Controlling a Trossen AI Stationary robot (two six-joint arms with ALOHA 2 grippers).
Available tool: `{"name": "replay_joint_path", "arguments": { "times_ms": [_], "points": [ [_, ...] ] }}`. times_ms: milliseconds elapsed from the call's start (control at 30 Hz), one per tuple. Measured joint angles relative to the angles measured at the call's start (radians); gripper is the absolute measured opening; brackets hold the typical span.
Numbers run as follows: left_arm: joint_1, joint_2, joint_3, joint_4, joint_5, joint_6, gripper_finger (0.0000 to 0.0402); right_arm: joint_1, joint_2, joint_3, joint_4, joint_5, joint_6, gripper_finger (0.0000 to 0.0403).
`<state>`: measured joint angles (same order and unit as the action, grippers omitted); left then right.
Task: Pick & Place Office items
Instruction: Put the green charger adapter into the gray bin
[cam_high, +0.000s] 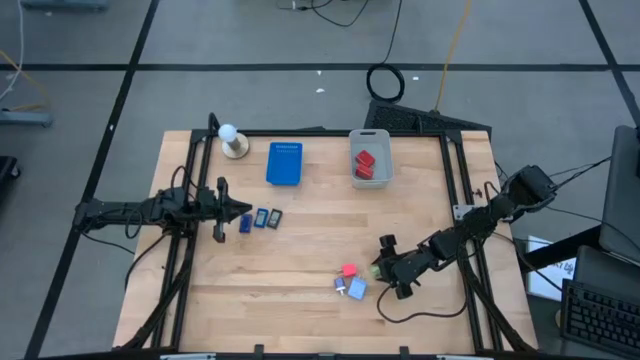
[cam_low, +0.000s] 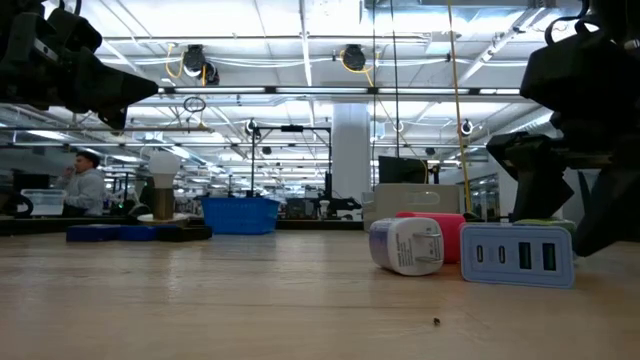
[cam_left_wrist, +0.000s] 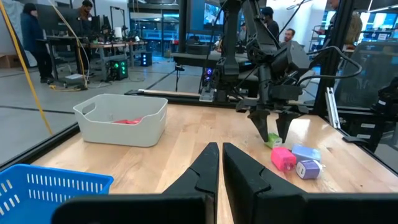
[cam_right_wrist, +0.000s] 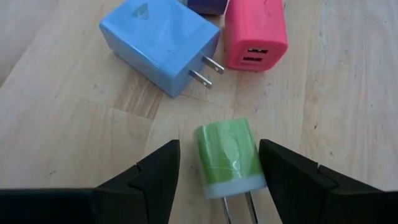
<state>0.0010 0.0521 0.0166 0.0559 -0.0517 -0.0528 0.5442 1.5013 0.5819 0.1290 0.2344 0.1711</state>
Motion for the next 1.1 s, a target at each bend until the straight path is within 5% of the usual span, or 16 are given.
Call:
{"name": "replay_joint_path", "arguments": {
  "times_ms": [1100],
  "points": [
    [0.0, 0.0, 0.0, 0.0, 0.0, 0.0, 0.0021, -0.024, 0.017, 0.0, 0.009, -0.003, -0.008, 0.0145]
  ]
}}
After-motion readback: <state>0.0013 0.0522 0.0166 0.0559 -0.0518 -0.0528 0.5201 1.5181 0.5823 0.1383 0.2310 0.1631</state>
